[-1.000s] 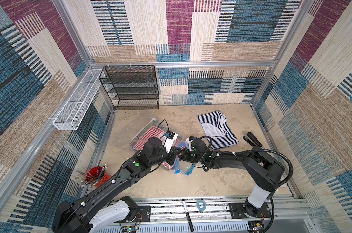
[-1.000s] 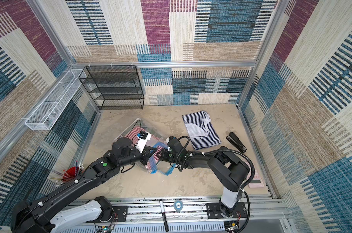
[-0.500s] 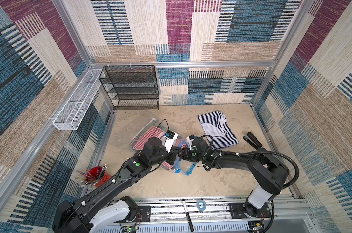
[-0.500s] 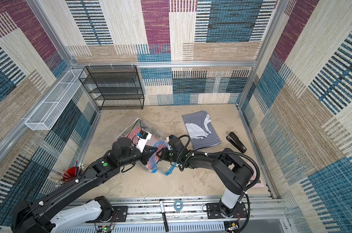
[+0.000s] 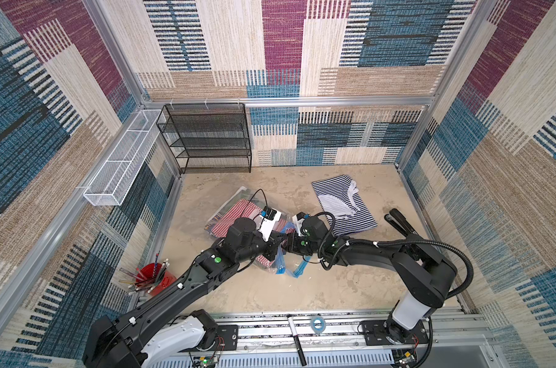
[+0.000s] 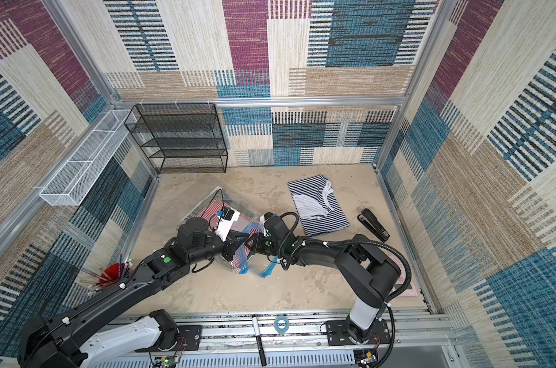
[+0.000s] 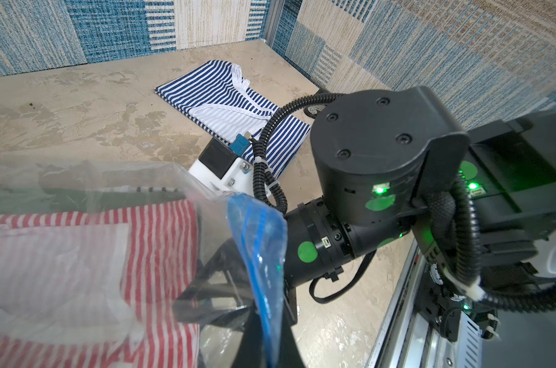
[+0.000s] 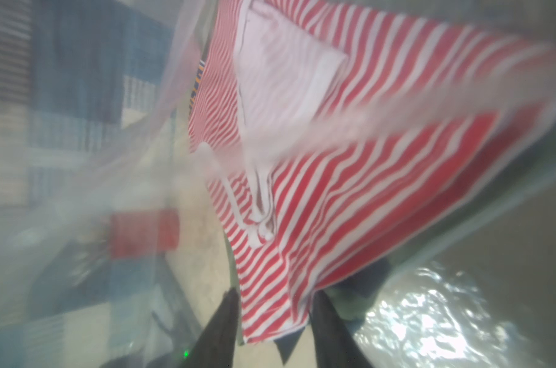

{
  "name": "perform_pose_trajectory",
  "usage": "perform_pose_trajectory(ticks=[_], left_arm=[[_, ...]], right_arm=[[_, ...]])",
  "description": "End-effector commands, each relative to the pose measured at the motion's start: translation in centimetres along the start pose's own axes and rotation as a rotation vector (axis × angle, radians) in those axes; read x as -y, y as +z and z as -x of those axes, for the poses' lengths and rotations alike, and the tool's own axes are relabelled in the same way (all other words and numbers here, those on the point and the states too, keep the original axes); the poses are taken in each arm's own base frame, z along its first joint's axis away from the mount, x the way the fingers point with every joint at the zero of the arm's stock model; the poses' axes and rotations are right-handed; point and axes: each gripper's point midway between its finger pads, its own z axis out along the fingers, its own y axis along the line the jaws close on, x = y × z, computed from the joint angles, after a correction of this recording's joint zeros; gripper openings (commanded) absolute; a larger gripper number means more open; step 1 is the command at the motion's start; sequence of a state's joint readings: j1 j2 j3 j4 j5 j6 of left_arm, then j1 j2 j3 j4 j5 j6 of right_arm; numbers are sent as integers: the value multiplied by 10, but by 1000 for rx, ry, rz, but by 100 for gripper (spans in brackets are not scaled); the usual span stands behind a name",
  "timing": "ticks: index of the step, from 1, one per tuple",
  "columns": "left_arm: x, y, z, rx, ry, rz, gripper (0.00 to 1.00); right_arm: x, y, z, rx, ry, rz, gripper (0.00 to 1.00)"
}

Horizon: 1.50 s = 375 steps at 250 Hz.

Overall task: Take the tank top out of the vacuum bag
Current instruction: Adjust the vacuum bag at the center of the board.

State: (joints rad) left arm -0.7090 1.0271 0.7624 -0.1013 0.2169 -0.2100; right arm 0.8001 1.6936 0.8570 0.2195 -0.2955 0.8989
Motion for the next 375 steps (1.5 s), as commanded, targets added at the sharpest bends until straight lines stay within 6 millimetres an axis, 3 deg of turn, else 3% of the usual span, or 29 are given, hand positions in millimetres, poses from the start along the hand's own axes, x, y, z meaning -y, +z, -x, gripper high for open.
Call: perform_pose_trajectory(ticks=[1,56,115,192,264,375], left_arm=[[5,1,3,14,7,-30,0],[5,2,2,6,0,-29,0],[5,2,4,7,-9,-28,0],[5,5,3,-3,-19,-33,0],[5,3,5,5,-19,-30,0],[6,12,4,-18,-15,-42,0]], right_arm=[[-13,-1,8,24,-31,35,41],[-20,-2,16,49,-55,42,41],[-10,3,8,20,-39,38,41],[1,-21,-5,43,-32,29,42],[-3,-8,0,32,-36,44,42],[15,-3,-3,31,-28,-15,42]])
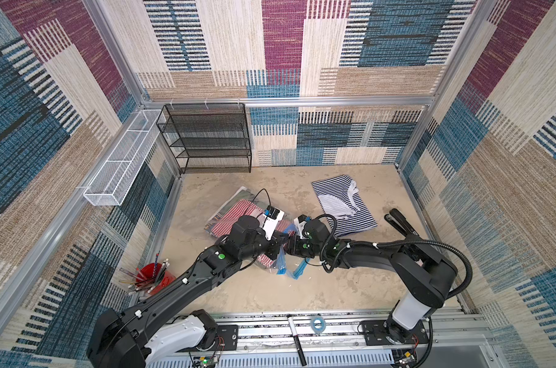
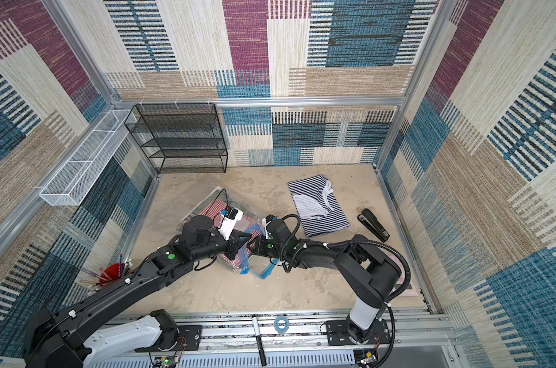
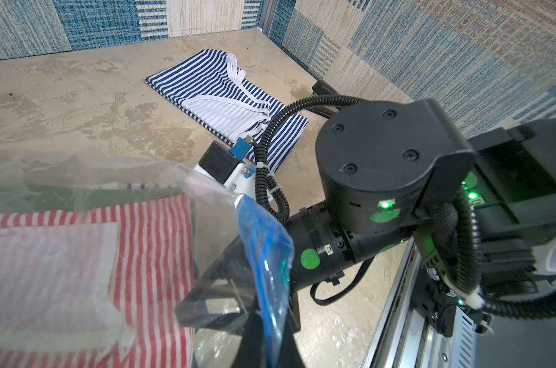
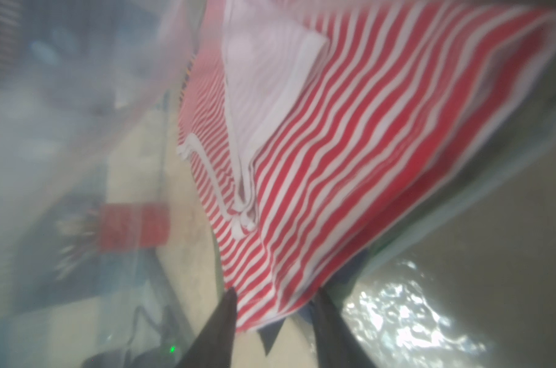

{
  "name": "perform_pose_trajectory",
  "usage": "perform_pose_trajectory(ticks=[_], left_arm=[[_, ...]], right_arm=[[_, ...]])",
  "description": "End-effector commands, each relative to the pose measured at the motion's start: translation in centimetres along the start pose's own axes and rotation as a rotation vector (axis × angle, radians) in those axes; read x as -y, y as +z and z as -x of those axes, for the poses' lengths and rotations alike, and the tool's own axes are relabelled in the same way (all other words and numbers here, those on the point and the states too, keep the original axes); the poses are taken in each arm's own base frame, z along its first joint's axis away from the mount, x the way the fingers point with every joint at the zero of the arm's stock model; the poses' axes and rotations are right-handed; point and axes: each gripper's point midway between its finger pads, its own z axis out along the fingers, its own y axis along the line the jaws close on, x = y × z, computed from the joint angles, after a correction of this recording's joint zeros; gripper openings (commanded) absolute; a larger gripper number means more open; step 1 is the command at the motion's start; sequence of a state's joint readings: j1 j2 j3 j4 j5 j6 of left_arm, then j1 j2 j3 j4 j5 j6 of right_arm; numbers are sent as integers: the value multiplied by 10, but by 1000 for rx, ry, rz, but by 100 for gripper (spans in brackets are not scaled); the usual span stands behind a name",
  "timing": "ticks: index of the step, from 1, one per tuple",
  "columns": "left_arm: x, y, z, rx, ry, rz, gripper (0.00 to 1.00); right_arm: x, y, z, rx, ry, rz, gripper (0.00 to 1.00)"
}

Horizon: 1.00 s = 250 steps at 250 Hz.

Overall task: Take the tank top out of the vacuum bag
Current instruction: Adjust the vacuum bag at the center of the board.

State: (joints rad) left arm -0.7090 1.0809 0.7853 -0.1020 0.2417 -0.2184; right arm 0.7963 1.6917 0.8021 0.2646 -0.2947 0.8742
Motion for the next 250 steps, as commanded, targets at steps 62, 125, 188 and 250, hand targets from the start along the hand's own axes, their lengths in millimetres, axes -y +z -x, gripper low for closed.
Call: perform_pose_trajectory(ticks=[62,125,188,250], left_arm=[[6,1,8,17,-3,-28,0],[6,1,7,14,-2,-30,0],[6,3,7,16,-9,-36,0],[-6,5,16,40,-67,38,0]], right_arm=[[7,6,6,46,6,3,42],[3,9,11,50,-1,12,42],[-2,10,14,46,-14,20,41],[-4,9,15,47,-17,26,39]])
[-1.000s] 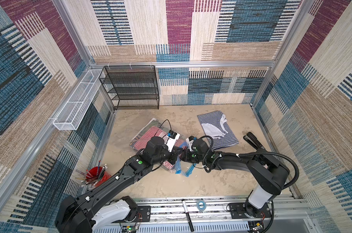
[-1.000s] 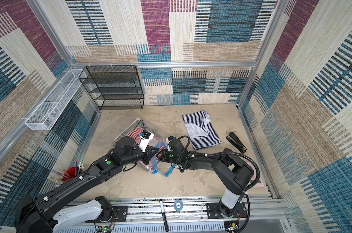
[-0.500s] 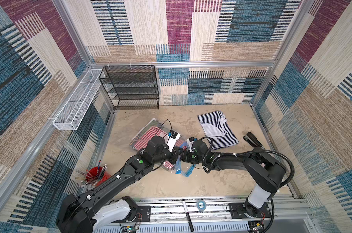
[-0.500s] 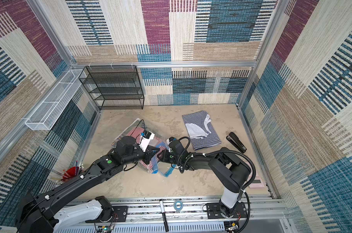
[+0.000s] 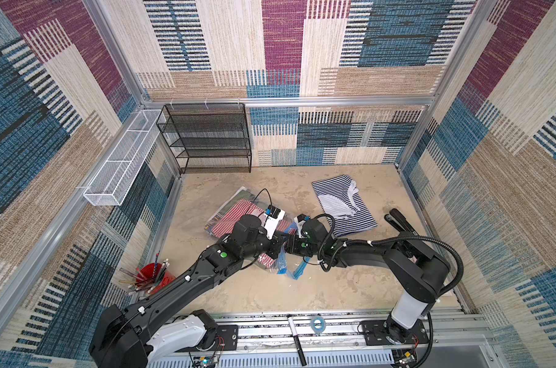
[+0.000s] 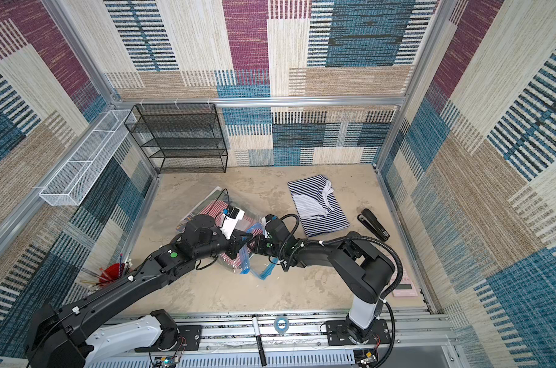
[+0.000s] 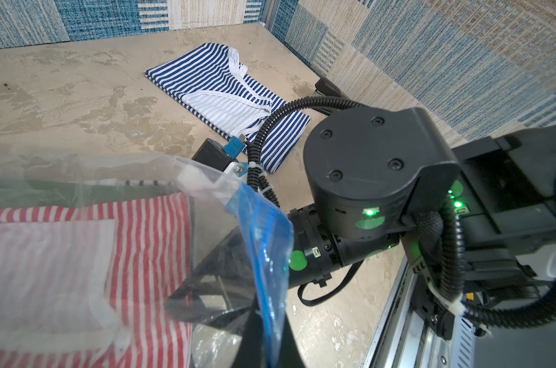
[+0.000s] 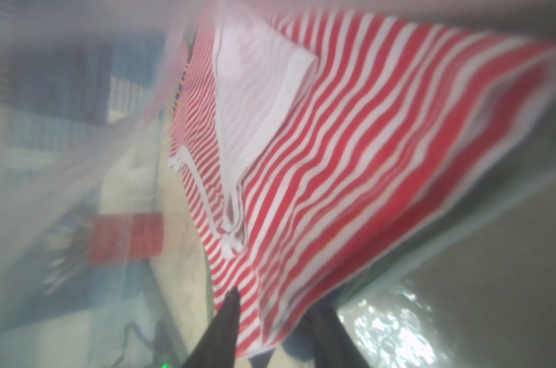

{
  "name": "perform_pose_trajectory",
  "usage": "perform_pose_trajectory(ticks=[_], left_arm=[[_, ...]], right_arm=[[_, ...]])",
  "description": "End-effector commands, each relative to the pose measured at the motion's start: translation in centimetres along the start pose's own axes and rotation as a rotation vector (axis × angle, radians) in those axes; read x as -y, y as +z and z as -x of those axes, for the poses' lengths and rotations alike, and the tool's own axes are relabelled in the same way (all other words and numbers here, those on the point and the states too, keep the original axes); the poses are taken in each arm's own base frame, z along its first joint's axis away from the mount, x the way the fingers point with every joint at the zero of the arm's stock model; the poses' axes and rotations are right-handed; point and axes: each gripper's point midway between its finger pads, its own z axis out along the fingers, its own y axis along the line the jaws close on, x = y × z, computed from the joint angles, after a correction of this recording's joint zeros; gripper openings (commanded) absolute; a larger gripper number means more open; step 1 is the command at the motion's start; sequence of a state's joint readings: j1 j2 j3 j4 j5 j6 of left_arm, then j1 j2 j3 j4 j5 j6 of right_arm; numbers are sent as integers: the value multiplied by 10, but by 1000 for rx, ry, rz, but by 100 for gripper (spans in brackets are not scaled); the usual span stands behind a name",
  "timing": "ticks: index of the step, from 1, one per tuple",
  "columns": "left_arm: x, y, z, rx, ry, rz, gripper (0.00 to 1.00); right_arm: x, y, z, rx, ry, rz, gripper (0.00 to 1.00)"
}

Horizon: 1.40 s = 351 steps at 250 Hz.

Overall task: Take the tank top out of the vacuum bag
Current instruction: Adjust the vacuum bag at the center of the board.

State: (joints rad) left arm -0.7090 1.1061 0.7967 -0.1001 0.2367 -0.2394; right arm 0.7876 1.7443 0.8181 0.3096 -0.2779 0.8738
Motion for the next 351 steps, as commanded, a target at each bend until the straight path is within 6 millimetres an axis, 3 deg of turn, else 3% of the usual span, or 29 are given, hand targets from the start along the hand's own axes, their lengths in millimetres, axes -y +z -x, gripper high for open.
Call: perform_pose_trajectory(ticks=[1,57,107,151,204,221,240,270,316,351], left_arm=[[-4,0,16,51,-45,32,0],[-34,-6,23,63,-135,222,0],[-40,-2,29,45,-144,265,0],[-29,19,64,33,-145,217,0],[-31,44,107,32,-158,254,0],[-36,53,115,26,-159,278,0],[-38,60,121,28,-154,274,0],[-33,70,114,13,-135,223,0],[-18,77,83,-18,-139,87,0],[-15,77,75,-10,-163,52,0]], right_arm=[[-11,-1,7,22,-18,32,39],[-16,-13,17,68,-26,19,40],[-18,-34,32,160,-51,-15,41],[-10,-56,47,262,-74,-54,44],[14,-92,92,348,-88,-75,45],[12,-105,108,389,-138,-100,46],[-3,-115,120,412,-223,-93,47],[-12,-113,114,380,-267,-47,46],[11,-100,87,330,-224,-18,39],[19,-94,81,339,-207,3,34]])
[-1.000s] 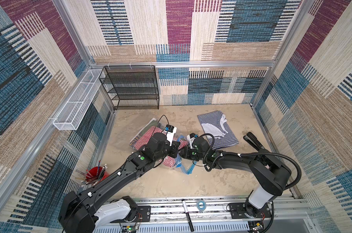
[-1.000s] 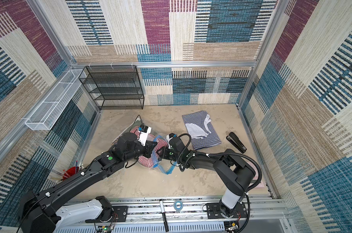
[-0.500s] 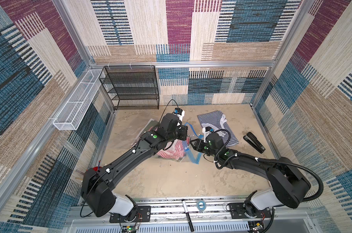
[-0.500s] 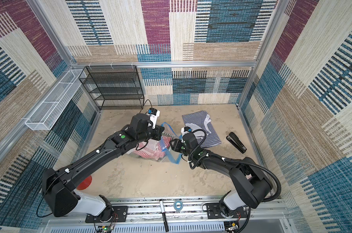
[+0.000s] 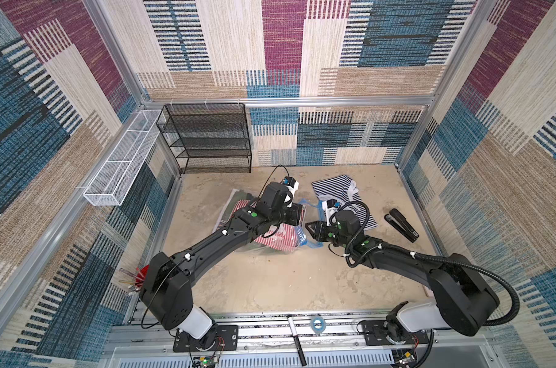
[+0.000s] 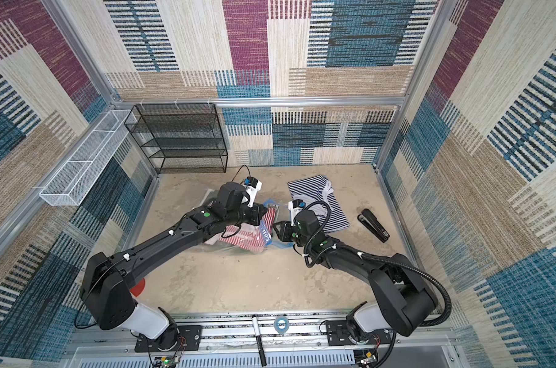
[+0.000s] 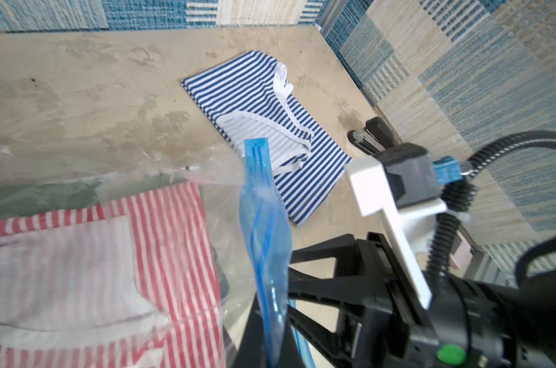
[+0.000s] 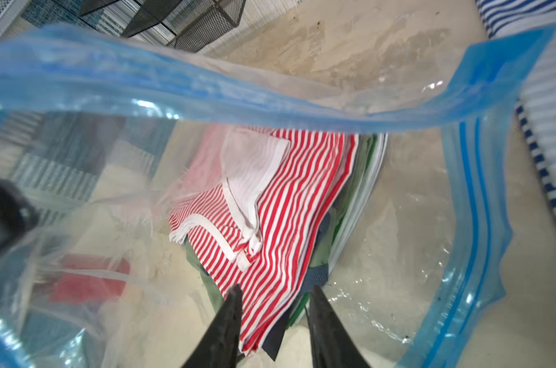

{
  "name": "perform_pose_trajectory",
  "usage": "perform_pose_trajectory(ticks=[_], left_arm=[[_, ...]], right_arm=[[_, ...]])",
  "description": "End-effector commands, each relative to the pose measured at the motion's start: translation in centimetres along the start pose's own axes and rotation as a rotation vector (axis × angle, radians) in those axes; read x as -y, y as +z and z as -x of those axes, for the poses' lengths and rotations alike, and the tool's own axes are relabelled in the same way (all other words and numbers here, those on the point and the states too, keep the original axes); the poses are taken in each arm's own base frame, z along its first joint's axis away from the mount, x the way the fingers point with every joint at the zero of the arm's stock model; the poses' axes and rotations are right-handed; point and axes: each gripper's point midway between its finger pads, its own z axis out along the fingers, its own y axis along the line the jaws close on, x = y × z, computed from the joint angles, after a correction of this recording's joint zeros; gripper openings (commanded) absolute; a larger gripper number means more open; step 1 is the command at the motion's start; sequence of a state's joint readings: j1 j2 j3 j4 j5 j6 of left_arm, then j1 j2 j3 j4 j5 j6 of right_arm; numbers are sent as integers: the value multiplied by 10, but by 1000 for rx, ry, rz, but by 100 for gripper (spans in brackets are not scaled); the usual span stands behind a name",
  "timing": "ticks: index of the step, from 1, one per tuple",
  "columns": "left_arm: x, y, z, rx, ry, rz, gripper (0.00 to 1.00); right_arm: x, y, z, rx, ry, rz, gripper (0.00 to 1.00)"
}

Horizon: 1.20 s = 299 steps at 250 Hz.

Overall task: Take the tank top out of the vacuum bag
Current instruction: Adjust the vacuum bag at the center of the board, then take out the tank top from the vacuum bag.

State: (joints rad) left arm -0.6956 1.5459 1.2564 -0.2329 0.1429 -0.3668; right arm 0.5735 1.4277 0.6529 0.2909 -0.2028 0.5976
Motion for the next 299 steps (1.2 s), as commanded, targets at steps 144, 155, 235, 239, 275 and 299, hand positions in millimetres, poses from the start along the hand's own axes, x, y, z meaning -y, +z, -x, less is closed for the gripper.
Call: perform_pose_trajectory(ticks=[144,155,235,239,275,299], left_arm=[[6,0,10,61,-26,-43,0],[5,-1,10,60,-32,-37,0],[3,-3,7,64,-34,-32,0],[3,-3,7,63,-35,-32,0],[6,-2,7,66,-38,-46,0],[5,-3,6,68,-38,-47,0]], right_arm=[[-4,52,-18,-31,148,166,30],[-3,55,-19,-35,155,165,30],[3,63,-21,-50,164,138,30],[4,63,-21,-49,165,134,30],[14,67,-23,-71,152,70,30],[20,65,-23,-74,148,40,30]])
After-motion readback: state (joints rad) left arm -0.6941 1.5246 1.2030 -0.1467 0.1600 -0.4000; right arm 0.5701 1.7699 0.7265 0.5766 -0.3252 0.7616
